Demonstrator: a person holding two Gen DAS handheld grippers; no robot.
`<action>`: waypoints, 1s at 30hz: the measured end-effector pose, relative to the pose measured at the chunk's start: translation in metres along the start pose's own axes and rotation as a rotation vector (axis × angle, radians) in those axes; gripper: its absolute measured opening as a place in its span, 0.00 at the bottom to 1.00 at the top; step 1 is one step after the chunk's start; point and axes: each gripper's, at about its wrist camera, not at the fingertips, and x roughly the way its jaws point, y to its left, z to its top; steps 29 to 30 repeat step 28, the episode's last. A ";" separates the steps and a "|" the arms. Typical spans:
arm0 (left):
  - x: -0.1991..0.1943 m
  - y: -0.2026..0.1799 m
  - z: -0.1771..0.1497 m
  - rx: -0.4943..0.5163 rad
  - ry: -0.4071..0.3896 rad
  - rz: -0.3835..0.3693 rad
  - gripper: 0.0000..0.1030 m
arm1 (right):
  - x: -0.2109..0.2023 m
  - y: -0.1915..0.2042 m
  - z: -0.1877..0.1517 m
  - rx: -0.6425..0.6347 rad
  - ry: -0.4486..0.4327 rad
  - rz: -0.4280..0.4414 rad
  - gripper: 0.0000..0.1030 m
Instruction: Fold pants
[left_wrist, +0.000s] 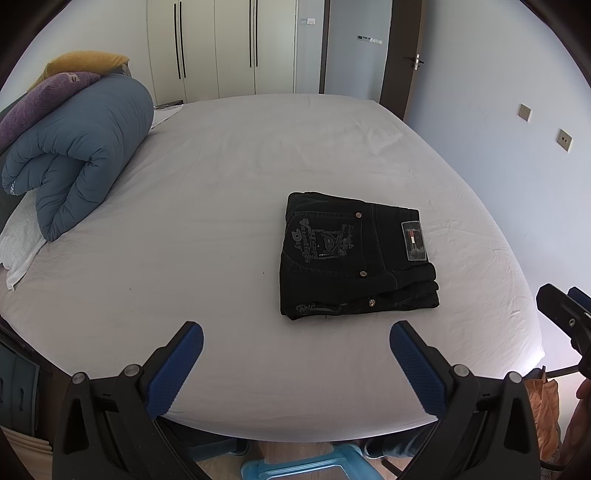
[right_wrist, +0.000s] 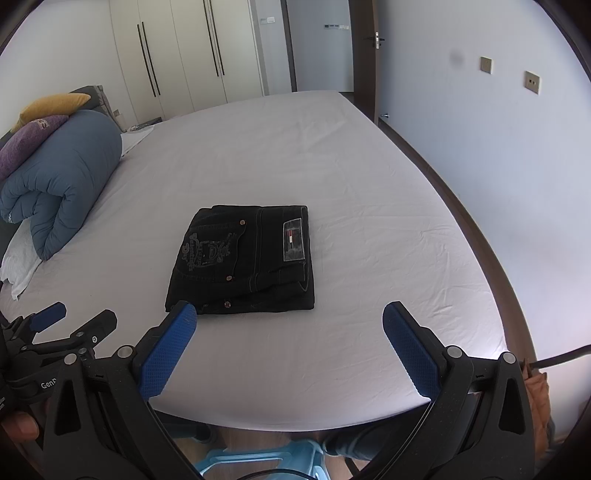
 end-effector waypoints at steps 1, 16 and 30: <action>0.000 0.000 0.000 0.000 0.000 -0.001 1.00 | 0.000 0.000 -0.001 0.000 0.001 0.000 1.00; 0.001 0.000 -0.003 0.004 0.004 0.004 1.00 | 0.008 0.000 0.000 -0.004 0.010 0.007 1.00; 0.001 0.001 -0.005 0.030 -0.014 0.038 1.00 | 0.012 -0.001 0.003 -0.008 0.020 0.013 1.00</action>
